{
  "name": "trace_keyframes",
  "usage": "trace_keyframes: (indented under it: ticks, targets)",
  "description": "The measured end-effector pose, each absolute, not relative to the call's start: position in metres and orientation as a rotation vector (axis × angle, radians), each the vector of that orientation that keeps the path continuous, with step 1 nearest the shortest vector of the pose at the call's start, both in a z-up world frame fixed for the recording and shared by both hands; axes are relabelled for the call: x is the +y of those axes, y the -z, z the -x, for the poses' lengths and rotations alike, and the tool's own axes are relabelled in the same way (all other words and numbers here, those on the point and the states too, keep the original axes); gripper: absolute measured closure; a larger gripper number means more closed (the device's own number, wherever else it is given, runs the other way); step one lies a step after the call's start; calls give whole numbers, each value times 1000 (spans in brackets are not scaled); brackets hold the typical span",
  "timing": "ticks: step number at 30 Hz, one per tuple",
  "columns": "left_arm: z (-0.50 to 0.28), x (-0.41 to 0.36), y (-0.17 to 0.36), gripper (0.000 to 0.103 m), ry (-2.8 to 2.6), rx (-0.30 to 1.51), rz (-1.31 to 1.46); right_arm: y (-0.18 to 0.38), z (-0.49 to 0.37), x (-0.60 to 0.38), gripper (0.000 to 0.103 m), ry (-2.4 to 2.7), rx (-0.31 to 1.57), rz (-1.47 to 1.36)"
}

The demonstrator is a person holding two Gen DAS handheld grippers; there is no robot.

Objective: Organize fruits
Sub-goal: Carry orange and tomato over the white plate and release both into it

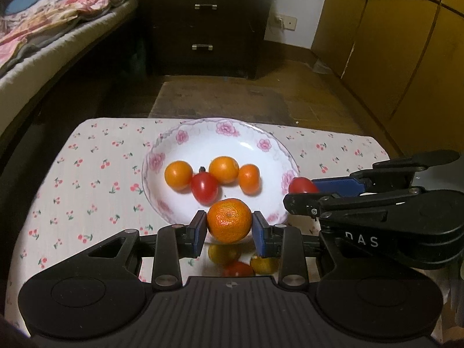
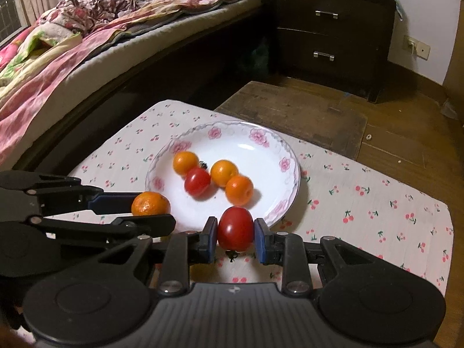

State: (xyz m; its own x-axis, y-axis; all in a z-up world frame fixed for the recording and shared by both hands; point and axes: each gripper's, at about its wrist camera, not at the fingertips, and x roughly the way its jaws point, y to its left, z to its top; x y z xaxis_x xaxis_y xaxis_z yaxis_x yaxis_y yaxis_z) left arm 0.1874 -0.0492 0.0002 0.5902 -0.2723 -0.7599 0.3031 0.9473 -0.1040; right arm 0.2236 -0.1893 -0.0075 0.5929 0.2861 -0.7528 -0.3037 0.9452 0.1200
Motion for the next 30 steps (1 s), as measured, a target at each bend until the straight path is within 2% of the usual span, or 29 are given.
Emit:
trace_keyframes:
  ticks: [30]
  targets:
    - [-220, -48, 21, 62, 289, 902, -25, 33, -264, -188, 70, -343, 891, -7]
